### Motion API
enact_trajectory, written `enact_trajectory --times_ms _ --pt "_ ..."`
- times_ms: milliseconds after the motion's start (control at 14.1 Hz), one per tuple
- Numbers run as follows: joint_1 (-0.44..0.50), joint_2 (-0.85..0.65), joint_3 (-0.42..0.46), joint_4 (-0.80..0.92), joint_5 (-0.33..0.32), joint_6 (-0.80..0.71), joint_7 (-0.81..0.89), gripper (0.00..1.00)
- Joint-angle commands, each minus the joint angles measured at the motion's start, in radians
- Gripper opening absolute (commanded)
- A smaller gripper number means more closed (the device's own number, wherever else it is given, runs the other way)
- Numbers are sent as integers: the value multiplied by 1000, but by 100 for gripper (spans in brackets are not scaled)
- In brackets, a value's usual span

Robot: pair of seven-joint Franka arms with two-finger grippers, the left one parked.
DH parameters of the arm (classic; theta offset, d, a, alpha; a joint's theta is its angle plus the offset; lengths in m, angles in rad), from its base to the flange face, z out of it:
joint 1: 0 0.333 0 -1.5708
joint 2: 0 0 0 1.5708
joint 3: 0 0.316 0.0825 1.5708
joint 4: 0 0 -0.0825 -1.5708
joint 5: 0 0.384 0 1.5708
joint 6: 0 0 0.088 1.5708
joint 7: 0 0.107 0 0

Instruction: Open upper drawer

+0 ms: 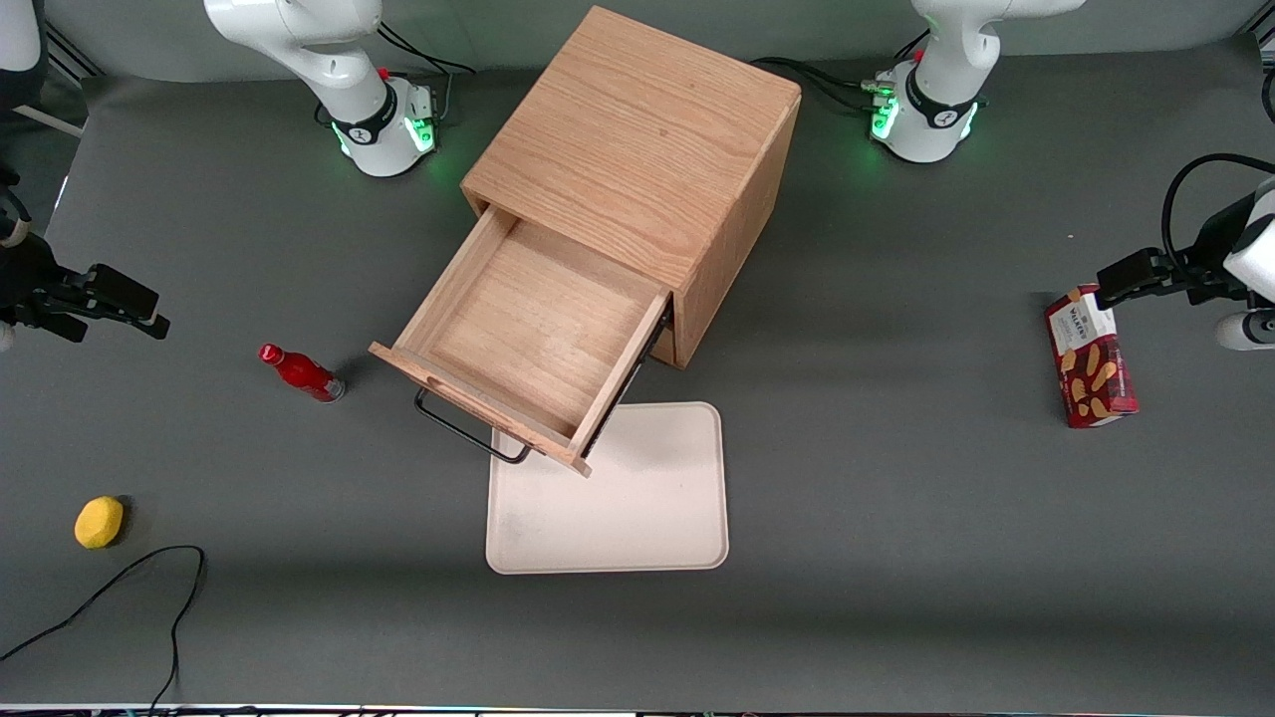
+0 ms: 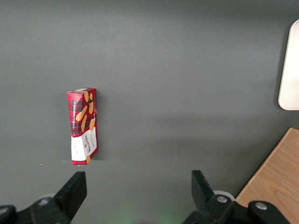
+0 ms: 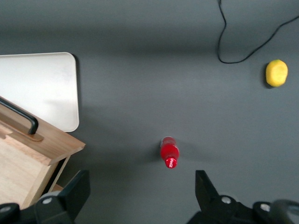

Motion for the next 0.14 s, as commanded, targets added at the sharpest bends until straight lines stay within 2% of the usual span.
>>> enact_trajectory --times_ms 0,71 --pt "6 -9 -2 -21 -30 -2 36 100" --pt "5 -9 -5 -22 -30 -2 33 100"
